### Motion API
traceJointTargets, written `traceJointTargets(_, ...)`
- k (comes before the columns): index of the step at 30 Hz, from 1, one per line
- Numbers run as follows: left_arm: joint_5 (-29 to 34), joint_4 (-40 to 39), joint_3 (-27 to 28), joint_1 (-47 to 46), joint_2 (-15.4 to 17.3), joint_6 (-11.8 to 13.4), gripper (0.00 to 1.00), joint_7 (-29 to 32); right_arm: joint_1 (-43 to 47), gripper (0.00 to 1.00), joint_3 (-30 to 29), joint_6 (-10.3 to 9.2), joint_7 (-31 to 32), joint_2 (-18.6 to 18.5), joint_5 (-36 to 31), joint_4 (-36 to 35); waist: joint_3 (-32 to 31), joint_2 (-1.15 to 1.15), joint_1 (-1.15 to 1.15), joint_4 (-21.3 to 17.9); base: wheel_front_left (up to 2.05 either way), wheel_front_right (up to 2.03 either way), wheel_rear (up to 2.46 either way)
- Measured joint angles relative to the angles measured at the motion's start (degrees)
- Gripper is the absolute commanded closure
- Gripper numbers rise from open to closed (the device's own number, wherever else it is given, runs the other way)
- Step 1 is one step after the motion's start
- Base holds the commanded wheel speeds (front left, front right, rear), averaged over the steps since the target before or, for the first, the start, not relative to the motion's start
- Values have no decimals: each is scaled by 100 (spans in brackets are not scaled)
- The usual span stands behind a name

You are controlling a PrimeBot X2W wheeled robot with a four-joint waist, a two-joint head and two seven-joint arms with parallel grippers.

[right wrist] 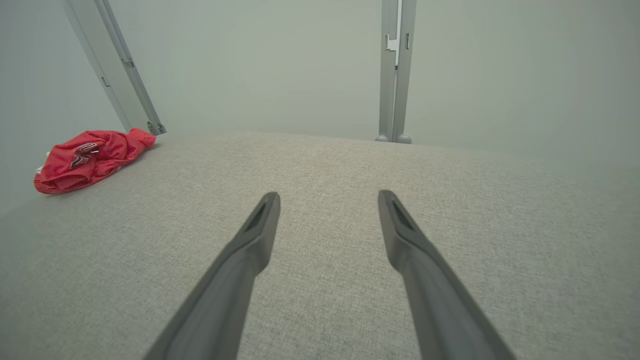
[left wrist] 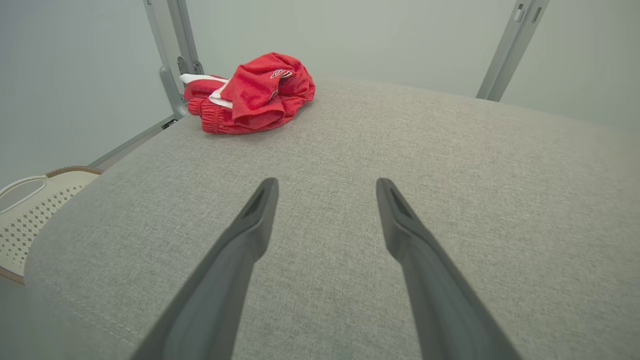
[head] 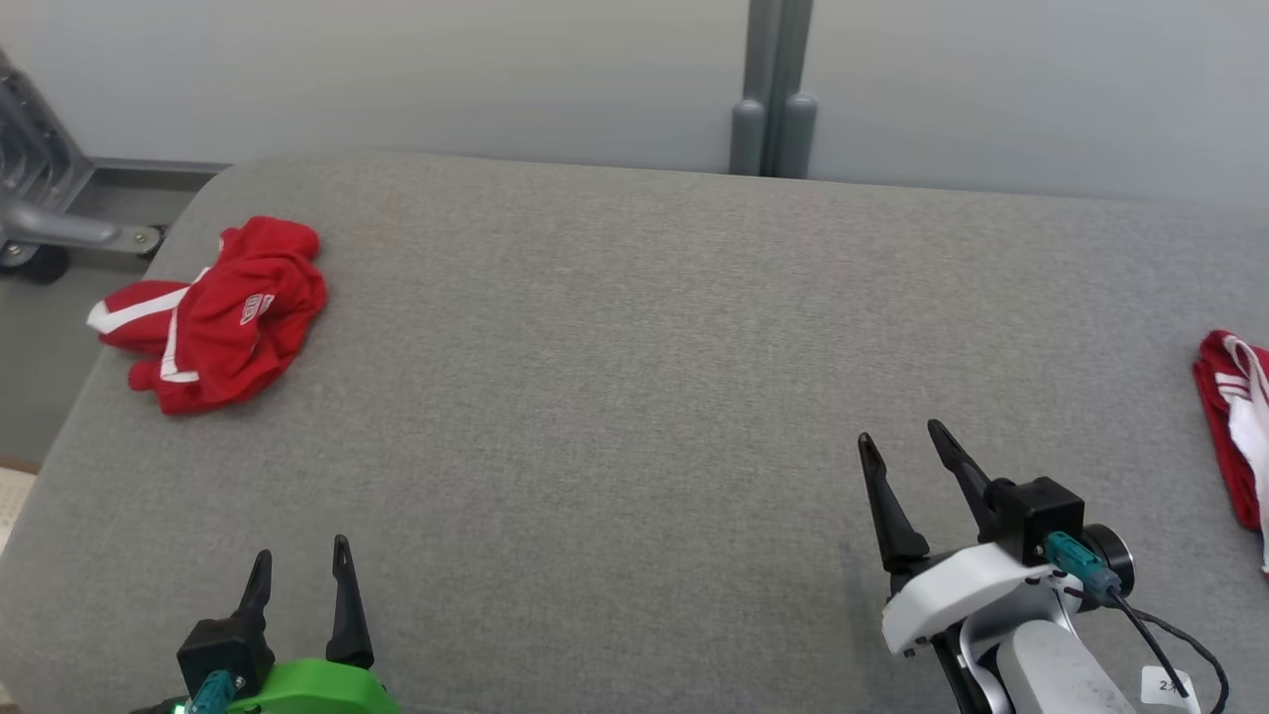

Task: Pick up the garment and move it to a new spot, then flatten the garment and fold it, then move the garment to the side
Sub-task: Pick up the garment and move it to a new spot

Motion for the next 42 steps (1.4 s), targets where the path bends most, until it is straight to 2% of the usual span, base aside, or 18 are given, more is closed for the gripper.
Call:
traceJointTargets(13,-111,-38,327,56,-3,70,0,0,-382,0,500,0,0,9,64,333,160,0,0,1476,0,0,0)
traceJointTargets(19,-296,-200,523,232,3,159,0,0,-706,0,837,0,0,25,141,525,305,0,0,1931,0,0,0)
traceJointTargets(26,-352,-218,487,271,1,164,0,0,-770,0,894,0,0,-13,196,632,479,0,0,2073,0,0,0)
traceJointTargets(31,-427,-8,358,111,-1,-60,0,0,-703,0,638,0,-1,-108,160,559,519,0,0,2042,0,0,0)
traceJointTargets(36,-271,220,517,-519,1,-278,0,1,-659,0,571,0,0,-236,44,434,666,0,0,1977,0,0,0)
traceJointTargets(42,-85,650,709,-1719,242,-520,0,0,-925,0,543,0,0,-516,-73,200,1069,0,0,1796,0,0,0)
